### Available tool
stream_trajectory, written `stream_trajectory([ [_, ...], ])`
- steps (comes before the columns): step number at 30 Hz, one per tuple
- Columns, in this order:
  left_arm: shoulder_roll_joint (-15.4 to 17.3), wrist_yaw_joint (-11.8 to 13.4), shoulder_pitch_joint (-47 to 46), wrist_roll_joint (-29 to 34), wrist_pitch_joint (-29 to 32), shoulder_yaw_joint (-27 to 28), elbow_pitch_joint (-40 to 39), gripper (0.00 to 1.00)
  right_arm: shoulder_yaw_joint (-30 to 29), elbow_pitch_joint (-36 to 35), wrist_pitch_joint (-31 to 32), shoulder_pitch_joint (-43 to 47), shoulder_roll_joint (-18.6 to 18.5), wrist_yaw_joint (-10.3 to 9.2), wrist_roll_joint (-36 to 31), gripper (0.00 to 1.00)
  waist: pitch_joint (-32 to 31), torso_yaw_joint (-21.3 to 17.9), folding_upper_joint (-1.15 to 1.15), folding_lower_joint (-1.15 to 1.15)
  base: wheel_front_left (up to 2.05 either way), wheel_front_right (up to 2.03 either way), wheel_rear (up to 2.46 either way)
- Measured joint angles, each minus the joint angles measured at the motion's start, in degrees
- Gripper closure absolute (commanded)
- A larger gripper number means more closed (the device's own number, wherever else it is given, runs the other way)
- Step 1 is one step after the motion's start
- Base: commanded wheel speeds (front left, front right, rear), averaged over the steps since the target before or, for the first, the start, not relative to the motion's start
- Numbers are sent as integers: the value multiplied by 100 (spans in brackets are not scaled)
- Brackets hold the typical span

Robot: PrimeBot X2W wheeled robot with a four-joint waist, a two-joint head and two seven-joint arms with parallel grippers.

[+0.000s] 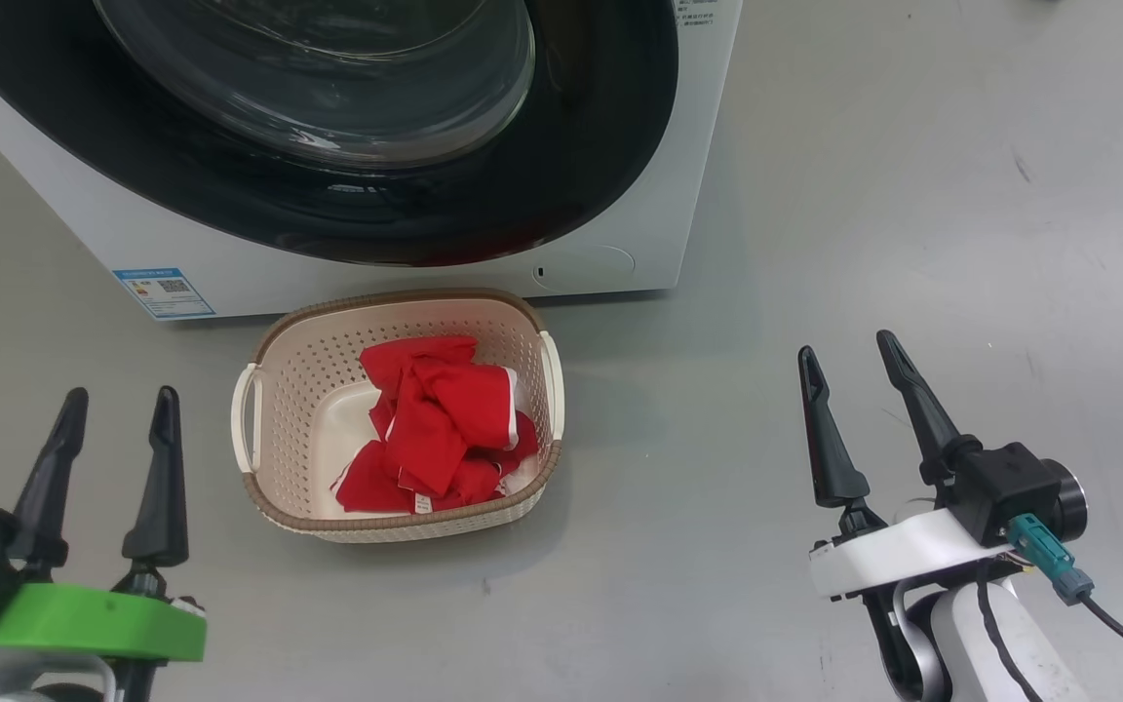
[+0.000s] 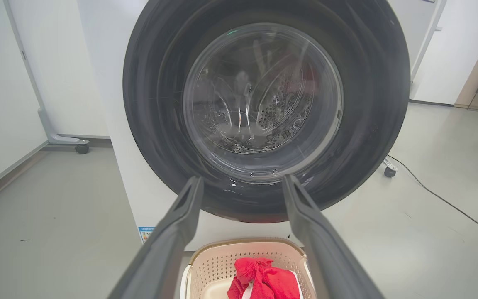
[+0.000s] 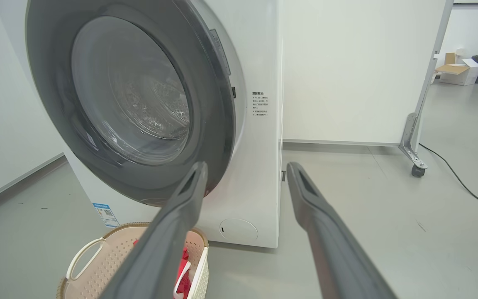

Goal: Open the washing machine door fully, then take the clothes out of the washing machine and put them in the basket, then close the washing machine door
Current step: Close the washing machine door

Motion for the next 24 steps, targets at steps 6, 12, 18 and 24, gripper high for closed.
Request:
stream_trajectory([
  [6, -189, 205, 141, 401, -326, -221, 298, 0, -40, 20, 0, 168, 11, -7, 0, 0, -101, 15, 0, 0, 0, 0, 0],
  [12, -337, 346, 299, 593, -548, -358, 538, 0, -35, 99, 0, 335, 19, -11, -15, 0, -196, 11, 0, 0, 0, 0, 0],
  [18, -437, 439, 353, 672, -683, -486, 740, 0, -55, 126, 1, 472, 33, -55, -58, 0, -287, -5, 0, 0, 0, 0, 0],
  [24, -446, 513, 386, 704, -756, -538, 920, 0, -73, 156, 1, 556, 43, -57, -60, 0, -407, -19, 0, 0, 0, 0, 0],
])
